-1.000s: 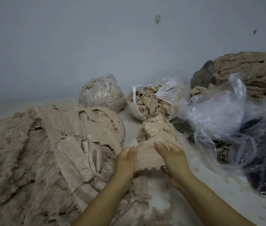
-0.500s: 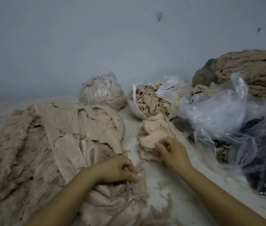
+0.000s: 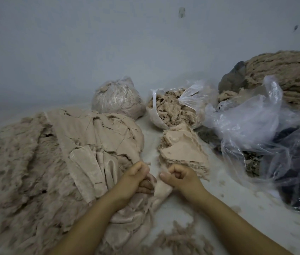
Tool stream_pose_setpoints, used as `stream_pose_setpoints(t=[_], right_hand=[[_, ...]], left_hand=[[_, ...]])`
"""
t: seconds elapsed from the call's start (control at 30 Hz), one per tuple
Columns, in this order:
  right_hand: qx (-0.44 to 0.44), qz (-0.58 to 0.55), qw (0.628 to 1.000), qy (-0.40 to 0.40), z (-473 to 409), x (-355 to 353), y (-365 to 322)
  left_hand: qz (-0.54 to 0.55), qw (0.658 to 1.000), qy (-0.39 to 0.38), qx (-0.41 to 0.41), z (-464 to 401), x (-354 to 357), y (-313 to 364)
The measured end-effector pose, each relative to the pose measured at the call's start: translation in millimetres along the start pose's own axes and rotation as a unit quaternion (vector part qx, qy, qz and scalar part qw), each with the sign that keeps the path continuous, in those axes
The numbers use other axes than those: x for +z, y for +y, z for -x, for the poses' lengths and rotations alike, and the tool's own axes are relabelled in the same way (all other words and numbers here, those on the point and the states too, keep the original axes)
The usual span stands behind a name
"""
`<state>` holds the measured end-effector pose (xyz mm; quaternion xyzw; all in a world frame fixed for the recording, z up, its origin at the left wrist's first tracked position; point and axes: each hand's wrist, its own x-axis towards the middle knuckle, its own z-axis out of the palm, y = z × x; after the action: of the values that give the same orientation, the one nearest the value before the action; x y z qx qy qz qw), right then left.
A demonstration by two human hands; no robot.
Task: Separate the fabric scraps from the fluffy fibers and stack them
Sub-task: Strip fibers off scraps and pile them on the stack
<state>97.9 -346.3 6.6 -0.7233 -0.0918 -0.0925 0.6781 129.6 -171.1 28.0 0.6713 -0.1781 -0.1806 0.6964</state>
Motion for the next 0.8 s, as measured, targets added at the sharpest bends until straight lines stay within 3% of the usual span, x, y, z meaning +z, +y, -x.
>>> stream_pose_setpoints(t=[0.13, 0.27, 0.33, 0.47, 0.5, 0.67, 0.8], right_hand=[[-0.003, 0.001, 0.991, 0.133, -3.4, -1.0, 7.7], [-0.002, 0.035, 0.976, 0.213, -4.9, -1.8, 9.2], [0.019, 0.046, 0.976, 0.212, -2.8, -0.8, 8.1], [0.085, 0.011, 0.994, 0.072, 6.1, 7.4, 5.5], [0.088, 0.000, 0.994, 0.068, 6.8, 7.9, 4.9], [0.069, -0.058, 0.983, 0.162, 0.0, -0.6, -3.7], [0.043, -0.040, 0.982, 0.179, -3.0, -9.3, -3.3]], left_hand=[[-0.197, 0.974, -0.089, 0.061, 2.0, 7.6, -7.8], [-0.210, 0.975, -0.033, 0.066, 0.6, 3.9, -14.6], [-0.198, 0.978, -0.029, 0.055, 1.1, 0.1, -15.9], [-0.206, 0.976, -0.018, 0.070, 0.2, 0.9, -19.5], [-0.208, 0.975, -0.012, 0.071, -0.9, 1.0, -20.8], [-0.264, 0.963, 0.003, 0.063, -3.9, -1.7, -25.4], [-0.202, 0.979, -0.004, 0.036, -1.1, -1.9, -21.8]])
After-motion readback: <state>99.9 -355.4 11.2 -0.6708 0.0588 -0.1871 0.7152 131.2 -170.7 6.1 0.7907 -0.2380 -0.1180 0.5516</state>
